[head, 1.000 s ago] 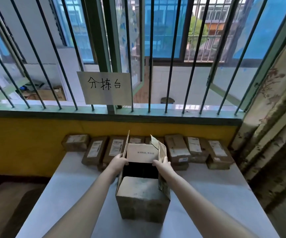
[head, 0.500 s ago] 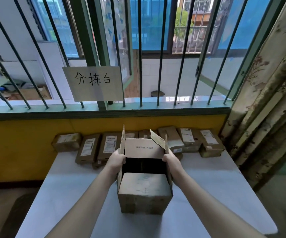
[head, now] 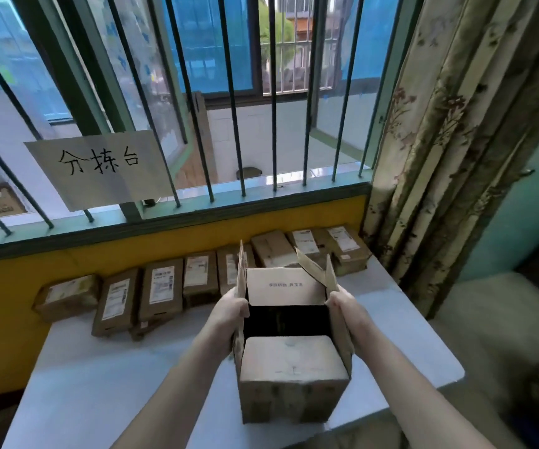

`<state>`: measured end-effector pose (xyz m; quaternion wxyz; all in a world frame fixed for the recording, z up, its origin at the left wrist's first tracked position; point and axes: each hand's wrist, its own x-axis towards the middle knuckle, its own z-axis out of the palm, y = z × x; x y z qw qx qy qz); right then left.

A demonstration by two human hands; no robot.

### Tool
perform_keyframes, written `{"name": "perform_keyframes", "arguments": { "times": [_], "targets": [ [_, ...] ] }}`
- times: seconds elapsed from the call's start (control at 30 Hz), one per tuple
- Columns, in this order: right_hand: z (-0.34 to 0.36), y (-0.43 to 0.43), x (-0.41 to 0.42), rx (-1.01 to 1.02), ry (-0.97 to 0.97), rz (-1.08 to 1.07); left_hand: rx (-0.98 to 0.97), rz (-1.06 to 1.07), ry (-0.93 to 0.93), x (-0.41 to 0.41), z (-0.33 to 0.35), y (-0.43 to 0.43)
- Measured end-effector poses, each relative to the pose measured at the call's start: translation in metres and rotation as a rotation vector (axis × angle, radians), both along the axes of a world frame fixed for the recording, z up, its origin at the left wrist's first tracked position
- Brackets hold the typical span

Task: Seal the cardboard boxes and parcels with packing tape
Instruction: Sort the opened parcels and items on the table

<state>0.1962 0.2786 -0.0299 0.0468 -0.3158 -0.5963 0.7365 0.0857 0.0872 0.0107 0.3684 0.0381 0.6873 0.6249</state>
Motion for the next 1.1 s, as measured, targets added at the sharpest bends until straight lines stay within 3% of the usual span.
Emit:
{"name": "perform_keyframes", "arguments": {
  "times": [0.33,0.8,1.1],
  "targets": [
    [0.009,0.11,0.095,-0.076,0.007,-0.333,-0.031,-0.207,0.053,0.065,0.021,0.136],
    [0.018,0.248,0.261,0.125,-0.132,-0.736,-0.115,-0.439,0.04,0.187,0.026,0.334],
    [0.009,0.294,0.381,0.028,-0.17,-1.047,-0.094,-0.716,0.027,0.285,0.022,0.43]
  ]
}}
